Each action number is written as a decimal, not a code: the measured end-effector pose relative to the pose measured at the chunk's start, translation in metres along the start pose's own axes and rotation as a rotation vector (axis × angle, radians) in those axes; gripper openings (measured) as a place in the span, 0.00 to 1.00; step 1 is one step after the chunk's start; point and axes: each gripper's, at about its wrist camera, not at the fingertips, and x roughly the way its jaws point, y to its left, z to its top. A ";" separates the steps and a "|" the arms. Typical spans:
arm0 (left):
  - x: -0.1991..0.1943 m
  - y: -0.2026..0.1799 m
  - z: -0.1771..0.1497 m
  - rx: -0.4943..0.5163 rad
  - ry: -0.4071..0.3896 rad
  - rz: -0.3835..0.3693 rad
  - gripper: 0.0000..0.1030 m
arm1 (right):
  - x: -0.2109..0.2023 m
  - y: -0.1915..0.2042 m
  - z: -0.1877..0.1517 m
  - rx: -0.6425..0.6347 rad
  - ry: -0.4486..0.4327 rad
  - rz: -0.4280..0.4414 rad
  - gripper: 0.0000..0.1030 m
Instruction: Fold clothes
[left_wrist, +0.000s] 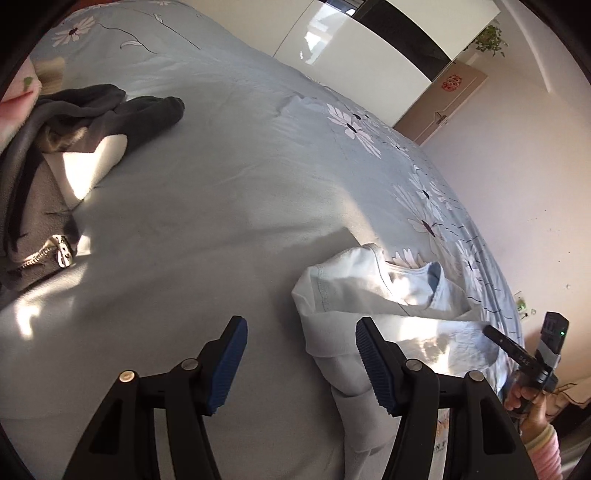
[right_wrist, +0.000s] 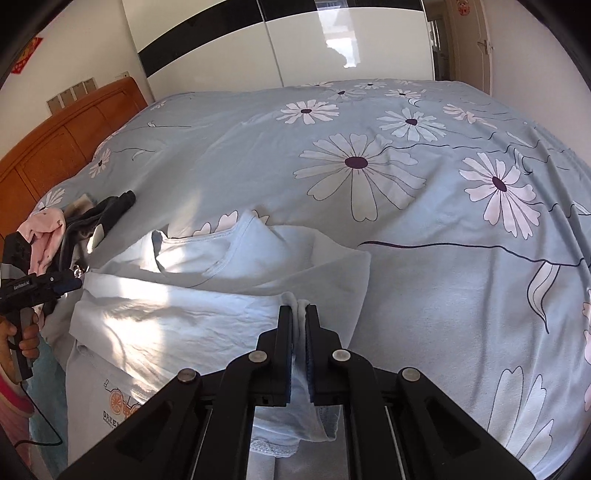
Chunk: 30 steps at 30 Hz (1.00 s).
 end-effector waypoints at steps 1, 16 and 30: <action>0.001 0.000 0.001 -0.011 -0.017 -0.012 0.58 | -0.001 0.001 0.000 0.001 -0.002 0.004 0.06; 0.005 -0.011 0.012 0.004 -0.099 0.001 0.04 | -0.006 0.005 0.007 -0.017 -0.010 0.004 0.06; 0.040 -0.008 0.015 0.042 -0.014 0.167 0.04 | 0.030 -0.012 0.008 0.074 0.055 -0.043 0.06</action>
